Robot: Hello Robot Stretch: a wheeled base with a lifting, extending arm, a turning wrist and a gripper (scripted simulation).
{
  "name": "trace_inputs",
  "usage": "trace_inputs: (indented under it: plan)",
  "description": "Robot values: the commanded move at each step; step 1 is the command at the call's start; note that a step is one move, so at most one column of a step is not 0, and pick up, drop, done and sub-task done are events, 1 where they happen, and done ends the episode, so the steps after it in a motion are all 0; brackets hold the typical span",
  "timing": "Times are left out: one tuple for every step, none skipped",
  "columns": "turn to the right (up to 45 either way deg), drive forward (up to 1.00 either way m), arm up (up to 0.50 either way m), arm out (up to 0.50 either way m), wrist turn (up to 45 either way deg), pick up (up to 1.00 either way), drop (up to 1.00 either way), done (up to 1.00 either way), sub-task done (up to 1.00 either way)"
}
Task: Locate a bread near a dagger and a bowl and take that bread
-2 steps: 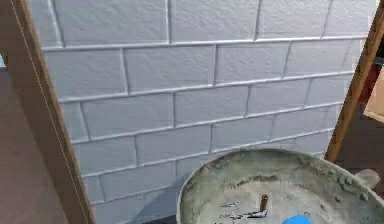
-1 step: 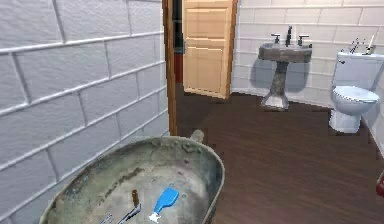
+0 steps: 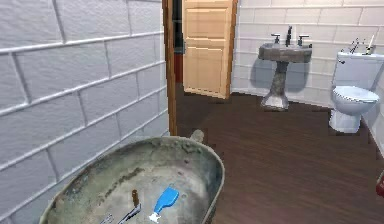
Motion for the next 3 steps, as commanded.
trace_inputs:
  plan:
    - [45.0, 0.00, 0.00, 0.00, 0.0, 0.00, 0.00, 0.00, 0.00]
    - [30.0, 0.00, 0.00, 0.00, 0.0, 0.00, 0.00, 0.00, 0.00]
    - [3.0, 0.00, 0.00, 0.00, 0.0, 0.00, 0.00, 0.00, 0.00]
